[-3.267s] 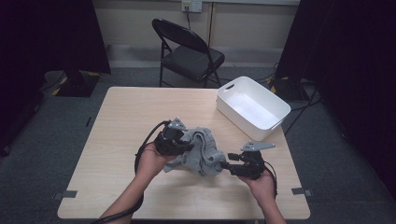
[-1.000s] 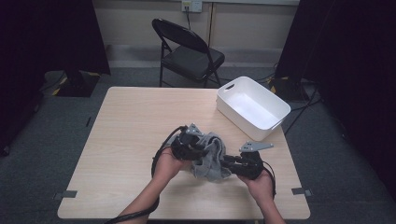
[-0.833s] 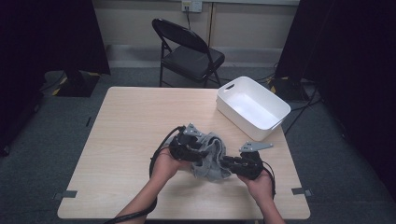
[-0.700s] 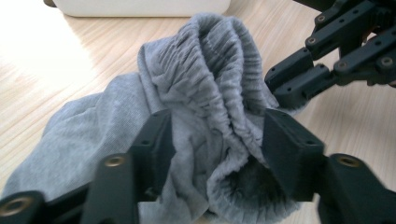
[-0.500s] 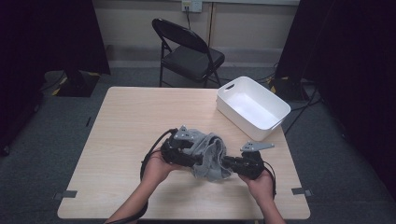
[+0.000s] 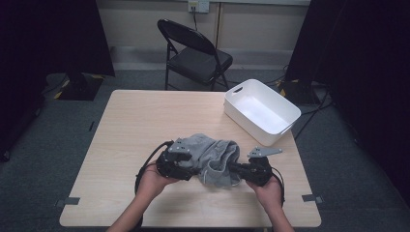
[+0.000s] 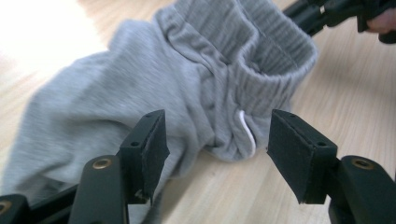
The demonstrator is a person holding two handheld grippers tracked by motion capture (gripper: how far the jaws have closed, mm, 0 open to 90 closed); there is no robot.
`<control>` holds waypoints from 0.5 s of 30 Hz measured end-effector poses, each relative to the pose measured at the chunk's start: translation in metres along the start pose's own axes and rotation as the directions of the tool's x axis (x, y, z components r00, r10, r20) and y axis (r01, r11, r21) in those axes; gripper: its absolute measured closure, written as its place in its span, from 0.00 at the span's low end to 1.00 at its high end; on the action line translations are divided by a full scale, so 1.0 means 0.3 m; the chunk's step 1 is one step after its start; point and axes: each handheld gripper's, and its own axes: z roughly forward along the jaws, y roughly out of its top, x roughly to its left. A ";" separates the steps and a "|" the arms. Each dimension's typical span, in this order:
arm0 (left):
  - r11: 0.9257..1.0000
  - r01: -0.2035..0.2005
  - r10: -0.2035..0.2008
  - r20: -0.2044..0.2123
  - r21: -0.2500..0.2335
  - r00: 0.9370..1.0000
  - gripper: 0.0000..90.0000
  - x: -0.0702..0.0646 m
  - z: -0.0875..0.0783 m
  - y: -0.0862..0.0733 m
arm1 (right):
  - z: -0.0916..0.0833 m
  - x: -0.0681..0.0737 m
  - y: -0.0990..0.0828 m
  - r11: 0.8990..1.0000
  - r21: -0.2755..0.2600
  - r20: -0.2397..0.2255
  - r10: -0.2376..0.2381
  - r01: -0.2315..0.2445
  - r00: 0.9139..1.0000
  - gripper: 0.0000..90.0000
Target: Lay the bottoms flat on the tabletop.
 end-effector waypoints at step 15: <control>0.998 -0.055 0.055 0.077 0.006 0.996 0.52 -0.068 0.136 0.036 | 0.007 0.008 0.003 1.000 0.004 -0.007 -0.008 0.008 1.000 0.90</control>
